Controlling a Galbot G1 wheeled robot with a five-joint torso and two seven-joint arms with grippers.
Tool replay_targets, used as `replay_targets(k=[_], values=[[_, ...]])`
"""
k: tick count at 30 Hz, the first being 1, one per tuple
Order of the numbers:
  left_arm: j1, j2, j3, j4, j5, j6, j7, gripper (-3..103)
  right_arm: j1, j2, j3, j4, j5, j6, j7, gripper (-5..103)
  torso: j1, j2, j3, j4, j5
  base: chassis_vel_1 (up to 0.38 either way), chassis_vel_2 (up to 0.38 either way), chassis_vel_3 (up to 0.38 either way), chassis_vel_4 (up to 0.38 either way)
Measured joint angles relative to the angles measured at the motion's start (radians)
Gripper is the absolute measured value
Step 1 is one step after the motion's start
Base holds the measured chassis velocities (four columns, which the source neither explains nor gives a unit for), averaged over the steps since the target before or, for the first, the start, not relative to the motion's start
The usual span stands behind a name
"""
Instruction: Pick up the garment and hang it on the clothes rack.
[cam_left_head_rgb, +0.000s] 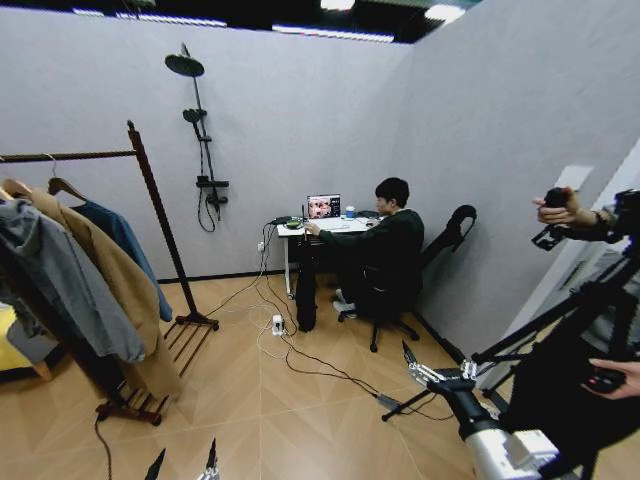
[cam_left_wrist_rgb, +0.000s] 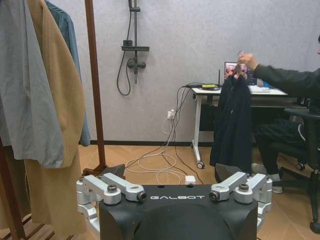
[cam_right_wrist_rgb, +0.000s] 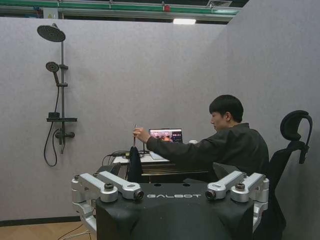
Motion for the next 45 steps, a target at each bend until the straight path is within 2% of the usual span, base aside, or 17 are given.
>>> replay_targets(k=[45], values=[[0.0, 0.0, 0.0, 0.0, 0.0, 0.0, 0.0, 100, 0.0, 0.0, 0.0, 0.0, 0.0, 0.0, 0.0, 100, 0.0, 0.0, 0.0, 0.0, 0.0, 0.0, 0.0, 0.0, 0.0]])
